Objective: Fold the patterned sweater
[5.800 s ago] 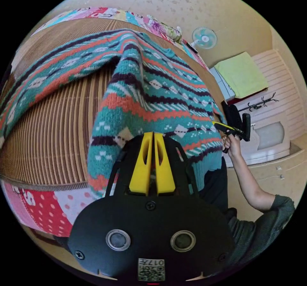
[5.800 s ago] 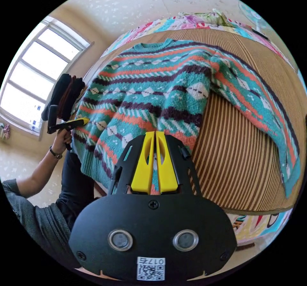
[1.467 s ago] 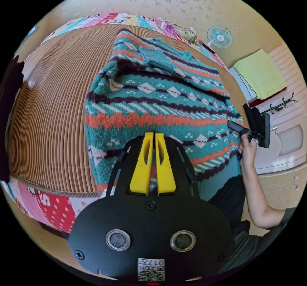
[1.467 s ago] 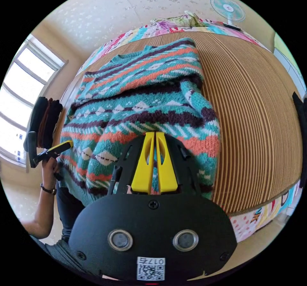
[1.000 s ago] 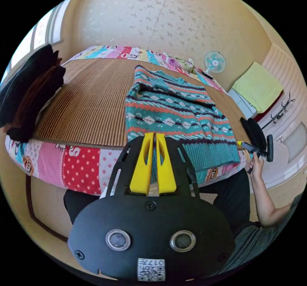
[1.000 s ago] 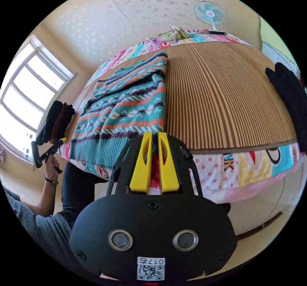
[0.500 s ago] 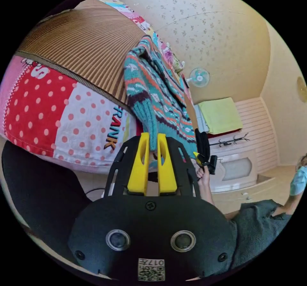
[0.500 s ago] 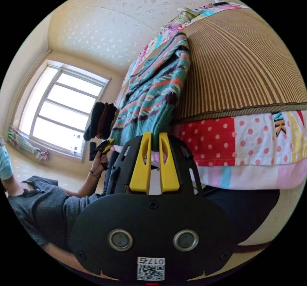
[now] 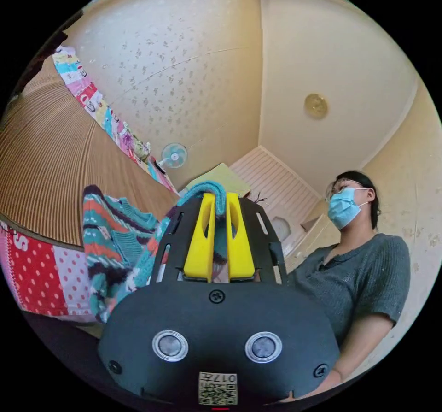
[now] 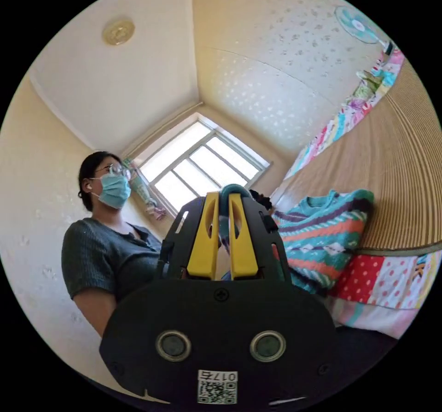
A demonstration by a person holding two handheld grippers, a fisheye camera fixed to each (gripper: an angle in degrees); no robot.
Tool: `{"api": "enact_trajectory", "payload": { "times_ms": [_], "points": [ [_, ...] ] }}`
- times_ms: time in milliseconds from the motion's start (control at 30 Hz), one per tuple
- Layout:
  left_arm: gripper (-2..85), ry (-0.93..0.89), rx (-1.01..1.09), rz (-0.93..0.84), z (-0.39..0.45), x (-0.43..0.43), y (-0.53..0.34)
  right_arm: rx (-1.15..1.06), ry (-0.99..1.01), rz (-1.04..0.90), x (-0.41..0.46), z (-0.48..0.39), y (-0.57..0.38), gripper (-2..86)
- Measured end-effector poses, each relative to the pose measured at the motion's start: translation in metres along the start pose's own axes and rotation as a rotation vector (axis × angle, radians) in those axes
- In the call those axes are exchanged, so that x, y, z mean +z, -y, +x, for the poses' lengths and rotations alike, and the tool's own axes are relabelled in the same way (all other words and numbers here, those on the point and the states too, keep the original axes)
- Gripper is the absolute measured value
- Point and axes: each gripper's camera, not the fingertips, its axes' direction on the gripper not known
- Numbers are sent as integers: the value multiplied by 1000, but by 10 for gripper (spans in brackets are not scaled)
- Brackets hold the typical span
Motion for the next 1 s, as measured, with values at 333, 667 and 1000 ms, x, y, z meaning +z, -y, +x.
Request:
{"api": "enact_trajectory", "payload": {
  "times_ms": [333, 667, 1000],
  "points": [
    [85, 397, -207, 95, -111, 78, 53, 266, -586, -46, 111, 114, 103, 90],
    [162, 583, -351, -36, -76, 4, -84, 181, -606, -280, 183, 67, 40, 80],
    [73, 125, -394, -76, -85, 9, -65, 126, -339, -649, 332, 61, 87, 86]
  ]
}}
